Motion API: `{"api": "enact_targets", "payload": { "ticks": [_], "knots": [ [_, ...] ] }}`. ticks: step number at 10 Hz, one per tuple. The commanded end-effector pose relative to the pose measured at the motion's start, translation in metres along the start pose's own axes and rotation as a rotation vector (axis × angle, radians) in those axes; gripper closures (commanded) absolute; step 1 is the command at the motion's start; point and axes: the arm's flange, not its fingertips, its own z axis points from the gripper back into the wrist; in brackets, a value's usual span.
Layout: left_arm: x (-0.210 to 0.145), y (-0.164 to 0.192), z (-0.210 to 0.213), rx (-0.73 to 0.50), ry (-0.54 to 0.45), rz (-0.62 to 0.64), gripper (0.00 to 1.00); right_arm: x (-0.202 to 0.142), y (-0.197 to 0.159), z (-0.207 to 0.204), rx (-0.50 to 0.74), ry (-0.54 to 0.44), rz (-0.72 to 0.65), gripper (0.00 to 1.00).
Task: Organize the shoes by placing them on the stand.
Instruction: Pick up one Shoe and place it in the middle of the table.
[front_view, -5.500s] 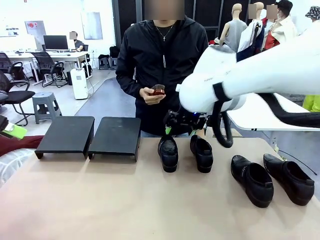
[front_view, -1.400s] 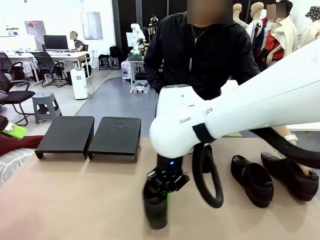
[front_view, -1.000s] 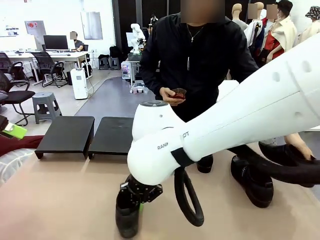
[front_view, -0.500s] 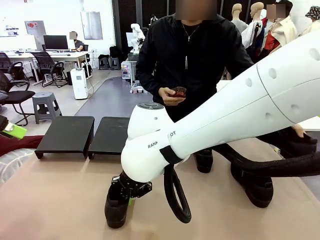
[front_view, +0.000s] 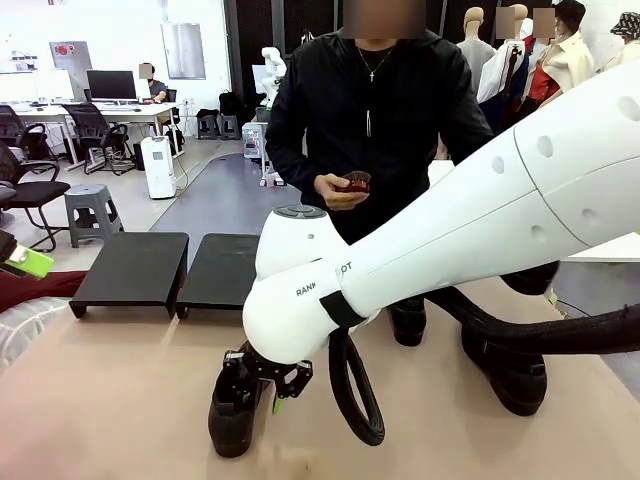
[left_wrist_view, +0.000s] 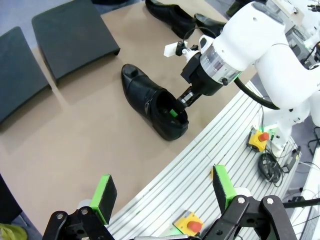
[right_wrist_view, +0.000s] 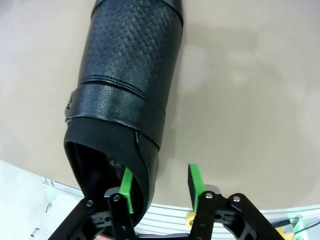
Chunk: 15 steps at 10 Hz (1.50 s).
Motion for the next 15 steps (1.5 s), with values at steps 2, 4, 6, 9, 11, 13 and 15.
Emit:
{"api": "enact_targets", "payload": {
  "ticks": [2, 4, 6, 9, 11, 13, 15],
  "knots": [
    [0.001, 0.002, 0.000, -0.021, -0.009, -0.014, 0.00, -0.003, -0.007, 0.021, -0.006, -0.029, 0.032, 0.00],
    [0.001, 0.002, 0.000, -0.021, -0.009, -0.014, 0.00, -0.003, -0.006, 0.020, 0.000, -0.010, 0.062, 0.00],
    [0.001, 0.002, 0.000, -0.021, -0.009, -0.014, 0.00, -0.017, -0.026, 0.042, -0.078, -0.095, 0.206, 0.00],
    [0.001, 0.002, 0.000, -0.021, -0.009, -0.014, 0.00, -0.030, -0.066, 0.071, -0.130, -0.155, 0.271, 0.00],
    [0.001, 0.002, 0.000, -0.021, -0.009, -0.014, 0.00, -0.044, -0.007, 0.049, -0.060, -0.055, 0.480, 0.00],
    [0.001, 0.002, 0.000, -0.021, -0.009, -0.014, 0.00, -0.068, 0.070, 0.024, -0.057, -0.006, 0.634, 0.00],
    [0.001, 0.002, 0.000, -0.021, -0.009, -0.014, 0.00, -0.071, 0.080, 0.026, -0.055, -0.047, 0.567, 0.00]
  ]
}}
